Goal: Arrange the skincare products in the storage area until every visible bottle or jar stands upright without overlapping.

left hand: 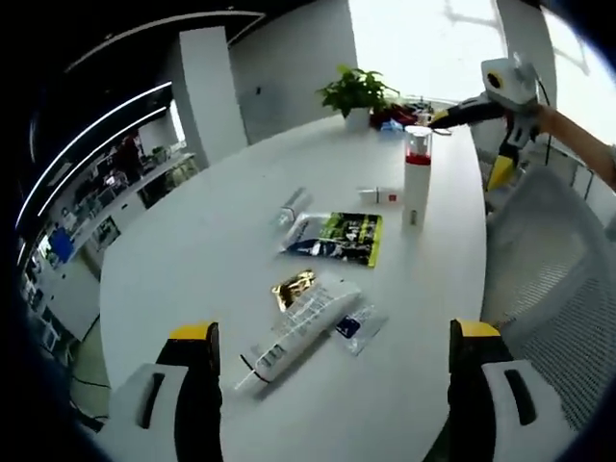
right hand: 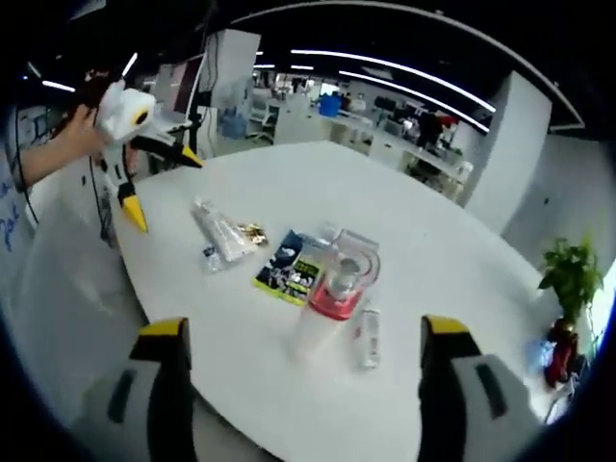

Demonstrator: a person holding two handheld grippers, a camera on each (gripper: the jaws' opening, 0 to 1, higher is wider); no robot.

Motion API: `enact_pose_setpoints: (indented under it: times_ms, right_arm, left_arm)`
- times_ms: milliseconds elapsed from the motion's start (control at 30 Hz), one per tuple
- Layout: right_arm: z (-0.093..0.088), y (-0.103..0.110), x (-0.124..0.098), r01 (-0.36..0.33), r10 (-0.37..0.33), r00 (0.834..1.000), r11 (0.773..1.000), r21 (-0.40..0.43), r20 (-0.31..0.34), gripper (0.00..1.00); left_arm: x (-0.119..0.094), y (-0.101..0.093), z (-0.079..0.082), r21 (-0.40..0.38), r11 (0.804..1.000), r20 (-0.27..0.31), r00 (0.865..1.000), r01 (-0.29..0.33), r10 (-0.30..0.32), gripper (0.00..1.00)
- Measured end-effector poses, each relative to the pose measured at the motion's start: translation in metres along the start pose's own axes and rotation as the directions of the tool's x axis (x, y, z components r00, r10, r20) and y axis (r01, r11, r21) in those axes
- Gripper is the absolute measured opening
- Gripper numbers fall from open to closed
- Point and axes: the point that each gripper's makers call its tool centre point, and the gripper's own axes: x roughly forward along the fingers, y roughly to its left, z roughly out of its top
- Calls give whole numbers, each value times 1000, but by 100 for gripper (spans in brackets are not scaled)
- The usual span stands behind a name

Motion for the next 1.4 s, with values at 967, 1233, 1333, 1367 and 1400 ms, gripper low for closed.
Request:
enact_pose_setpoints:
  times_ms: [967, 1233, 1333, 1367, 1400]
  right_arm:
    - [-13, 0, -23, 69, -69, 998, 996, 54, -5, 95]
    - [-16, 3, -25, 102, -100, 994, 992, 76, -33, 90]
    - [-14, 5, -24, 113, -110, 993, 989, 91, -35, 88]
    - [-13, 5, -25, 112, -109, 993, 989, 93, -33, 87]
    - [-12, 5, -25, 114, -112, 993, 988, 101, -30, 86]
  left_arm:
    - [73, 37, -42, 186, 958, -308, 939, 217, -153, 67]
    - [85, 34, -51, 201, 932, -369, 905, 300, -212, 52]
    - [90, 32, -54, 219, 921, -389, 894, 323, -221, 49]
    - [91, 31, -55, 220, 919, -394, 891, 328, -224, 47]
    - [92, 30, -55, 223, 917, -398, 890, 329, -222, 45]
